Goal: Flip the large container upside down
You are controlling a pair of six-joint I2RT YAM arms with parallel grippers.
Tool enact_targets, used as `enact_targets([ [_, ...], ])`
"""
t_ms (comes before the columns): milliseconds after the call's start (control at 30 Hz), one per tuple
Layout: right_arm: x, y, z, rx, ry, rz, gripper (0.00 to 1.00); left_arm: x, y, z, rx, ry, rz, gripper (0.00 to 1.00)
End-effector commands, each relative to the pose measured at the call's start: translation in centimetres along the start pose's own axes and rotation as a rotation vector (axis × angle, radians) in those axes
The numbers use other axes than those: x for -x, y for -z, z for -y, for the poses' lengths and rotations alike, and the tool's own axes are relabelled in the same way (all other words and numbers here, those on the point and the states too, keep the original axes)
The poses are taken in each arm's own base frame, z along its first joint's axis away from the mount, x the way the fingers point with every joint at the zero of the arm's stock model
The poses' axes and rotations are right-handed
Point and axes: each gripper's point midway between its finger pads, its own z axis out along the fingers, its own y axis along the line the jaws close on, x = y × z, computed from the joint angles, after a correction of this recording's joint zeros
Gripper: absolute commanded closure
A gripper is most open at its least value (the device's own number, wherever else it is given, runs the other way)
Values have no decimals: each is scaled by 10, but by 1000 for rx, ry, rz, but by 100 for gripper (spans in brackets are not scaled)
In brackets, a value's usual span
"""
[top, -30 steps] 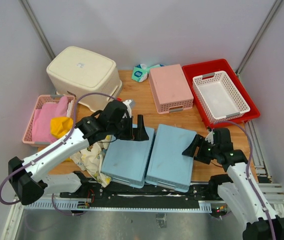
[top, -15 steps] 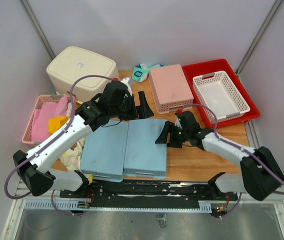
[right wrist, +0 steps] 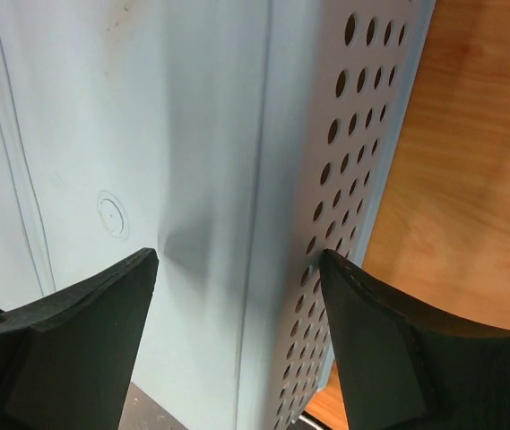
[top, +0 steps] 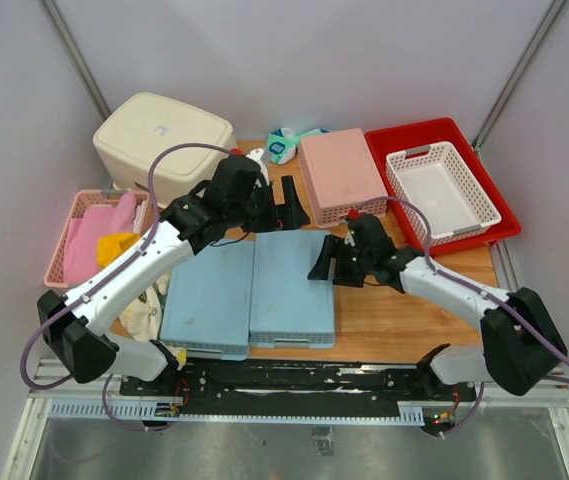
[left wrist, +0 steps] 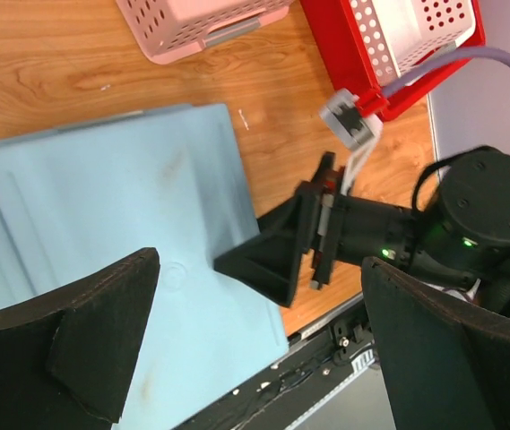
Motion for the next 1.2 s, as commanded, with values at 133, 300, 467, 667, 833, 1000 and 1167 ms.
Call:
enact_targets([
  [133,8,63,55,-140,32,113,22,8,-30,3,-23,-80,4,1],
  [300,59,112,78,-241,66,324,19,25,-50,5,-3,-124,36,1],
  [467,113,125,79,-295,98,392,19,51,-89,3,18,-111,48,1],
  [667,213,113,75,-339,111,431,19,83,-104,3,21,-90,56,1],
  [833,277,76,92,-397,110,399,20,87,-88,-7,22,-79,72,1],
  [1000,321,38,112,-414,92,373,20,77,-79,-13,15,-83,57,1],
  [1167,330,-6,127,-391,76,316,20,70,-78,-18,16,-85,54,1],
])
